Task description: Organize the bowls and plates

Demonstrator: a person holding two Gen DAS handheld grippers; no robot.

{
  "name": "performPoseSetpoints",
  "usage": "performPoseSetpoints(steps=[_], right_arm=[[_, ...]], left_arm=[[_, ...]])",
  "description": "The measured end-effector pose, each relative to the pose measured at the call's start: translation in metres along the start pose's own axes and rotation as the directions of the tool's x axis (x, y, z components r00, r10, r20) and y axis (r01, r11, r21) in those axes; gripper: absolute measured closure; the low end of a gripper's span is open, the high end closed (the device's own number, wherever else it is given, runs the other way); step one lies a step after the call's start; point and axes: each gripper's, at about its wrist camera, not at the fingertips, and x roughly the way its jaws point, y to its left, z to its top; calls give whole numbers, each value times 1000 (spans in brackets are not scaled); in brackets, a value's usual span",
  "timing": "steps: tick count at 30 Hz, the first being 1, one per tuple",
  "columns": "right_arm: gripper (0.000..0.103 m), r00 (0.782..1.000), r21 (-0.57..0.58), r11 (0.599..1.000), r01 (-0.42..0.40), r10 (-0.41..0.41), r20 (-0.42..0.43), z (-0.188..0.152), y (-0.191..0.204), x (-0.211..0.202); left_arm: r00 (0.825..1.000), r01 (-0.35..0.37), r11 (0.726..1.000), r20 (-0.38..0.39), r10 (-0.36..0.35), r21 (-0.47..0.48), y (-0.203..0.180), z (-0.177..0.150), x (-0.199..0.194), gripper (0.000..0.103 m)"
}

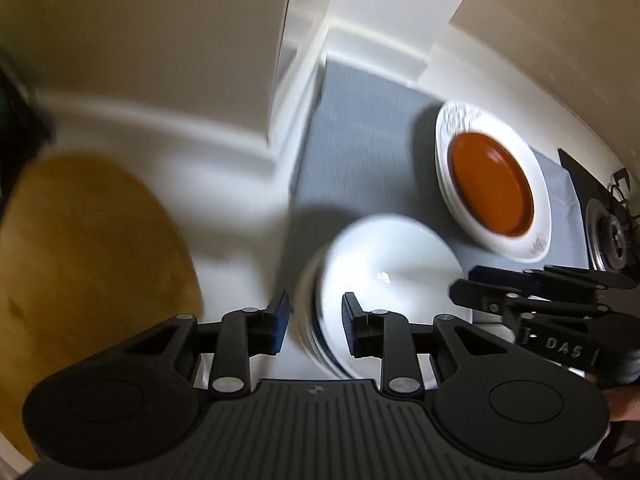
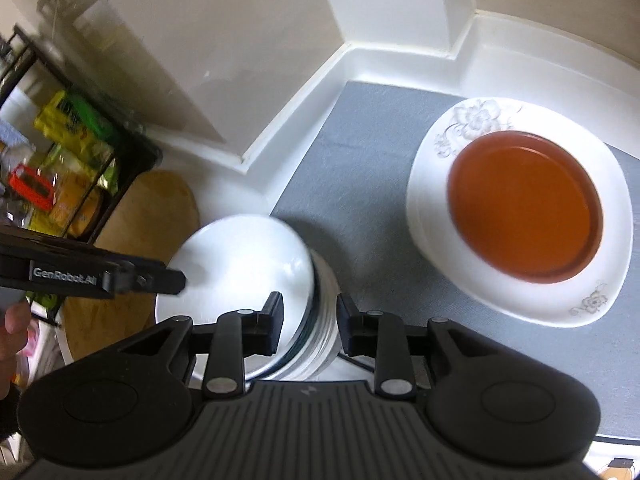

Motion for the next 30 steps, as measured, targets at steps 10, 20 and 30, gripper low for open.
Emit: performPoseSetpoints(steps=[10,20,30], right_arm=[[86,1000,59,998,-10,10,9,3,-12,13],[41,997,120,990,-69,72,-22,-14,-22,6],[40,969,445,866,-229,247,19,-36,-55,29]], left_arm=[[999,39,999,-13,-39,3,6,12,25,80],[992,61,995,-108,-68,-74,27,-1,54,44],[933,221,945,-229,-276,-240,47,-6,94,36]])
